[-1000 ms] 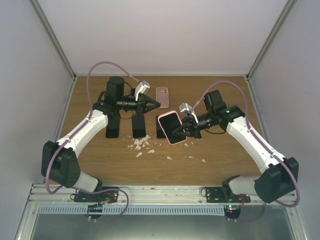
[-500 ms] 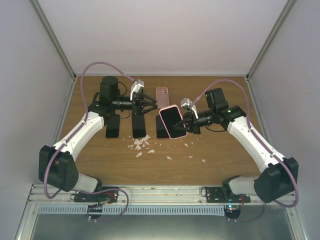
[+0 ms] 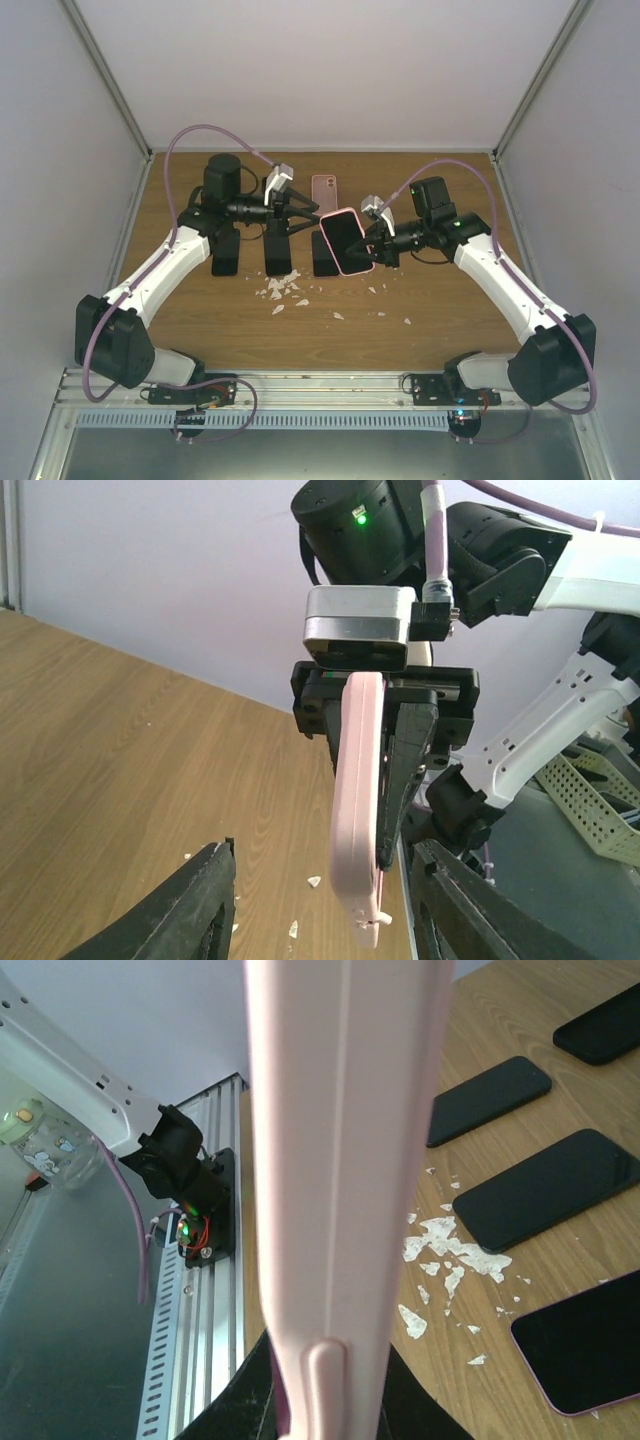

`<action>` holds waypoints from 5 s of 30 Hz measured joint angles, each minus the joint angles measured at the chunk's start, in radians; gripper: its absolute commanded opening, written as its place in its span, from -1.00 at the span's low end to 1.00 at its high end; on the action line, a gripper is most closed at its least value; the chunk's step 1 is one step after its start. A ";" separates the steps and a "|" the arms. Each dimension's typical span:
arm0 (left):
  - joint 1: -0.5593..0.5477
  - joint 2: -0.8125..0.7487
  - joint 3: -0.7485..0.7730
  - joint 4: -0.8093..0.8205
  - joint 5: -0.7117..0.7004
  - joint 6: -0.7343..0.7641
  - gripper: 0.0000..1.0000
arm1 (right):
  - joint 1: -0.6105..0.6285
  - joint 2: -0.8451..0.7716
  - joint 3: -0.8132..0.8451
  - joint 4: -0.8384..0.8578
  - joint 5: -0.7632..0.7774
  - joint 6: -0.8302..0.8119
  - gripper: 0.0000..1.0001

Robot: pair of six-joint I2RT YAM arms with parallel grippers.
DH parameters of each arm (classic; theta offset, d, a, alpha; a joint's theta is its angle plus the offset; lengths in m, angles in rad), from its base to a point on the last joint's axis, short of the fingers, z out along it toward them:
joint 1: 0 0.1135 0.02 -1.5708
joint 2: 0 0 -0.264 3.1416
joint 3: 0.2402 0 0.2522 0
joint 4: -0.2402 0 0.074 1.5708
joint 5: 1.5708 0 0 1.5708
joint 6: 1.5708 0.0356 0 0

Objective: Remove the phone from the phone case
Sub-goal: Remove the phone case from the phone.

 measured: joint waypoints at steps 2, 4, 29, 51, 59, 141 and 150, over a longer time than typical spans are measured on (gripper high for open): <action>-0.006 0.000 0.000 -0.008 -0.005 0.010 -0.02 | 0.000 0.000 0.000 0.000 0.000 0.000 -0.99; -0.009 0.000 0.000 -0.019 -0.016 0.019 -0.04 | 0.000 0.000 0.000 0.000 0.000 0.000 -0.99; -0.016 0.013 0.017 -0.054 -0.090 0.011 -0.65 | -0.017 -0.007 -0.015 -0.094 -0.101 -0.155 -0.99; 0.004 0.011 0.006 -0.006 -0.011 -0.016 -0.23 | -0.006 -0.036 -0.021 0.000 -0.063 -0.018 -0.99; -0.022 0.016 0.012 -0.019 -0.007 -0.002 -0.23 | -0.008 -0.035 -0.031 0.008 -0.050 -0.007 -0.99; -0.081 0.002 -0.087 -0.018 0.019 -0.057 0.12 | -0.114 -0.084 -0.081 0.358 -0.140 0.348 -0.99; -0.156 0.043 -0.080 0.178 0.035 -0.225 0.07 | -0.126 -0.142 -0.165 0.713 -0.158 0.677 -0.99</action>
